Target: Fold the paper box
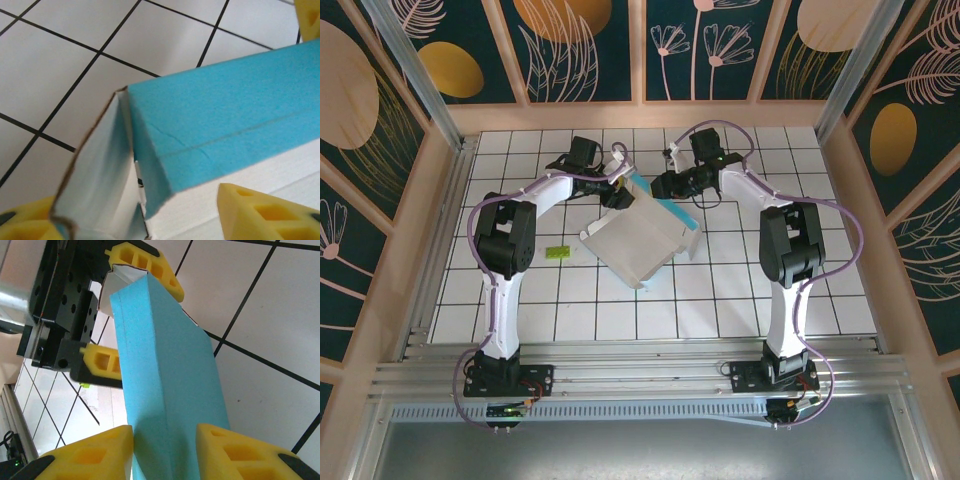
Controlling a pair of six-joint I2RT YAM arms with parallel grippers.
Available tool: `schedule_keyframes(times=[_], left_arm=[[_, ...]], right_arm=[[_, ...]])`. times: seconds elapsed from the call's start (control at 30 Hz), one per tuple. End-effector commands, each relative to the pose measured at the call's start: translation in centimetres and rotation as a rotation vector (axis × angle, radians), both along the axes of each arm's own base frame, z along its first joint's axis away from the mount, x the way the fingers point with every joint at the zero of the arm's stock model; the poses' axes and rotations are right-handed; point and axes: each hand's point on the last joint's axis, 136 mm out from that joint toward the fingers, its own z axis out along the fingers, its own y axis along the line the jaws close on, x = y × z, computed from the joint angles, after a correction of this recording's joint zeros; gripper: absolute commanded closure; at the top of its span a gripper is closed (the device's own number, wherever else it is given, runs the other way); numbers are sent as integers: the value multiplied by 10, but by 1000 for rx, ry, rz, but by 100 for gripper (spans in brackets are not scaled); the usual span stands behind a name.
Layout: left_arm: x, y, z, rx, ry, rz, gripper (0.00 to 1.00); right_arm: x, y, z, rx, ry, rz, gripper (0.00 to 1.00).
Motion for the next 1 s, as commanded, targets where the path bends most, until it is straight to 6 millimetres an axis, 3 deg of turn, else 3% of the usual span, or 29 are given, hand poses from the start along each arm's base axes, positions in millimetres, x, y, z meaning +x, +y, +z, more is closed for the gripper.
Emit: schedule_keyframes(times=[0.0,0.2,0.37,0.53,0.77,0.97], left_arm=[[-12,1,30,-47,-59,-41,24],[-6,33,60,-92,-119,40,4],[1,67,68,-93,-141,98,5],[15,84,52,-18,-163,136,12],[38,71,42,-45,-118,87,22],[42,53,24,-17,-105,23,30]], right_arm=[[-7,-5,-6,-54,3,-11,62],[-6,-8,-7,-56,4,-10,62],[-6,-8,-6,-55,1,-10,62],[-6,-6,-2,-50,-3,-11,62],[-5,-6,3,-46,-13,-10,62],[-4,-6,5,-45,-16,-9,62]])
